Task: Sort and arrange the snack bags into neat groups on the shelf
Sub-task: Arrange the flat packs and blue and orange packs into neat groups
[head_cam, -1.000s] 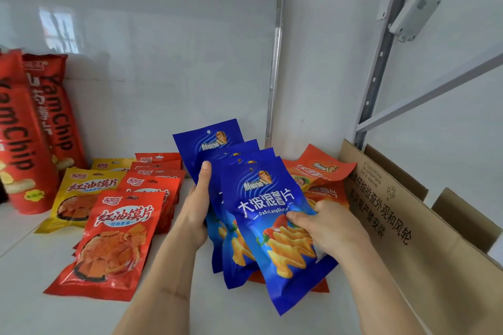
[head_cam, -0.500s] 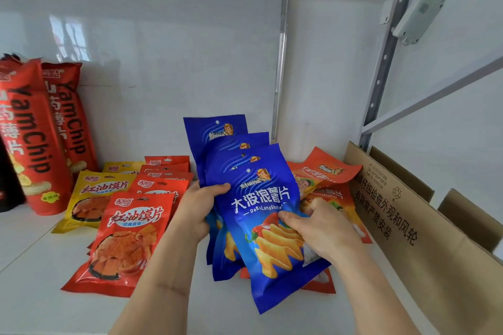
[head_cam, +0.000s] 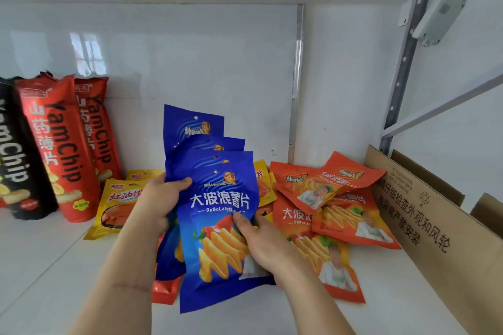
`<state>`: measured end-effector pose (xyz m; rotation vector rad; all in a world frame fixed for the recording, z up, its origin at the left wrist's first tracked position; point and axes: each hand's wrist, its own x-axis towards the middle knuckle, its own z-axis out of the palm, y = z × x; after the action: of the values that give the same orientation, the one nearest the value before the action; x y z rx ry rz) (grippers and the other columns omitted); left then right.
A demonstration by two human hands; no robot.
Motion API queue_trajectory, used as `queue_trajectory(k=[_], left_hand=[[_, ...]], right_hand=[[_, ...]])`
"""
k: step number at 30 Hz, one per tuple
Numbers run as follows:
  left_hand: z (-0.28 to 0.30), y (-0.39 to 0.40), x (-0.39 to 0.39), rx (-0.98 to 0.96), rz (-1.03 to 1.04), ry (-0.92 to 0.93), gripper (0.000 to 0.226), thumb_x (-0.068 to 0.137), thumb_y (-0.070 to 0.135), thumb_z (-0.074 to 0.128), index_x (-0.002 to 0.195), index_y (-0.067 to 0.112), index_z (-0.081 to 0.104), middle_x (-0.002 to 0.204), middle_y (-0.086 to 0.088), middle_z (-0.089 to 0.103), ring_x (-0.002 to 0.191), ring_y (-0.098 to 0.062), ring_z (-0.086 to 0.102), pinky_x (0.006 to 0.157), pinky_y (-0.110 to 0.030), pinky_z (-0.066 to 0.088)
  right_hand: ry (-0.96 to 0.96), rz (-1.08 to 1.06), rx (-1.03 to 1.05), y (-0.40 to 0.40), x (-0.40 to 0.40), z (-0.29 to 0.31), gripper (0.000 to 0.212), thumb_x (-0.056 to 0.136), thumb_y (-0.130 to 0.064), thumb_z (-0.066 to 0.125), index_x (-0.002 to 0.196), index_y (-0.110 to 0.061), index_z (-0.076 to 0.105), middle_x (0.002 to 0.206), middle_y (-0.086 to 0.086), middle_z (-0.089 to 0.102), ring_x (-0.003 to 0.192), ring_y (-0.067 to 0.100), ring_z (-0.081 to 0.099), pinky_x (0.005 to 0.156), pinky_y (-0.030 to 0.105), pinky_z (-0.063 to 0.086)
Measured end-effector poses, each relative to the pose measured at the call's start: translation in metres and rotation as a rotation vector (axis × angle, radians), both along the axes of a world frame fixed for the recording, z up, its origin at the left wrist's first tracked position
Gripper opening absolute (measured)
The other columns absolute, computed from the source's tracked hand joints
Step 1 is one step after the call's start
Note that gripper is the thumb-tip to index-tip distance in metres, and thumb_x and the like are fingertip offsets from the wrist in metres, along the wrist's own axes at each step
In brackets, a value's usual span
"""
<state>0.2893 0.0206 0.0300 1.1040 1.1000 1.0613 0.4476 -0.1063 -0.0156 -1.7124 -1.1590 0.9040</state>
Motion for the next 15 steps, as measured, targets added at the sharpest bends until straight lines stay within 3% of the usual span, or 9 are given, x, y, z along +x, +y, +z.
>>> queue_trajectory(k=[4, 10, 13, 15], left_hand=[[-0.013, 0.007, 0.016, 0.001, -0.03, 0.087, 0.018, 0.094, 0.016, 0.069, 0.11, 0.013, 0.06, 0.106, -0.014, 0.072, 0.094, -0.037, 0.072, 0.087, -0.057, 0.059], [-0.03, 0.008, 0.051, -0.037, -0.11, 0.1, 0.011, 0.096, 0.015, 0.066, 0.105, 0.015, 0.059, 0.11, -0.013, 0.07, 0.099, -0.035, 0.069, 0.09, -0.053, 0.058], [-0.037, 0.008, 0.064, -0.103, -0.117, 0.074, 0.026, 0.096, 0.012, 0.066, 0.12, 0.008, 0.058, 0.115, -0.016, 0.067, 0.103, -0.037, 0.067, 0.092, -0.053, 0.057], [-0.042, 0.01, 0.067, -0.15, -0.122, 0.08, 0.034, 0.094, 0.013, 0.069, 0.124, 0.004, 0.056, 0.12, -0.019, 0.066, 0.105, -0.039, 0.067, 0.093, -0.056, 0.056]], right_hand=[[0.043, -0.067, -0.047, 0.0, 0.006, -0.012, 0.049, 0.091, -0.065, 0.047, 0.124, -0.031, 0.057, 0.112, -0.015, 0.062, 0.102, 0.009, 0.06, 0.086, 0.028, 0.046], [0.016, -0.189, -0.073, -0.005, 0.035, -0.019, 0.043, 0.086, -0.062, 0.058, 0.111, -0.026, 0.064, 0.105, -0.012, 0.068, 0.095, 0.01, 0.065, 0.086, 0.033, 0.053], [-0.001, -0.222, -0.074, -0.009, 0.044, -0.019, 0.041, 0.086, -0.059, 0.061, 0.108, -0.024, 0.064, 0.104, -0.009, 0.068, 0.093, 0.011, 0.065, 0.077, 0.029, 0.052], [0.011, -0.219, -0.064, -0.01, 0.046, -0.019, 0.039, 0.085, -0.058, 0.064, 0.105, -0.024, 0.064, 0.103, -0.009, 0.07, 0.092, 0.011, 0.066, 0.079, 0.03, 0.054]])
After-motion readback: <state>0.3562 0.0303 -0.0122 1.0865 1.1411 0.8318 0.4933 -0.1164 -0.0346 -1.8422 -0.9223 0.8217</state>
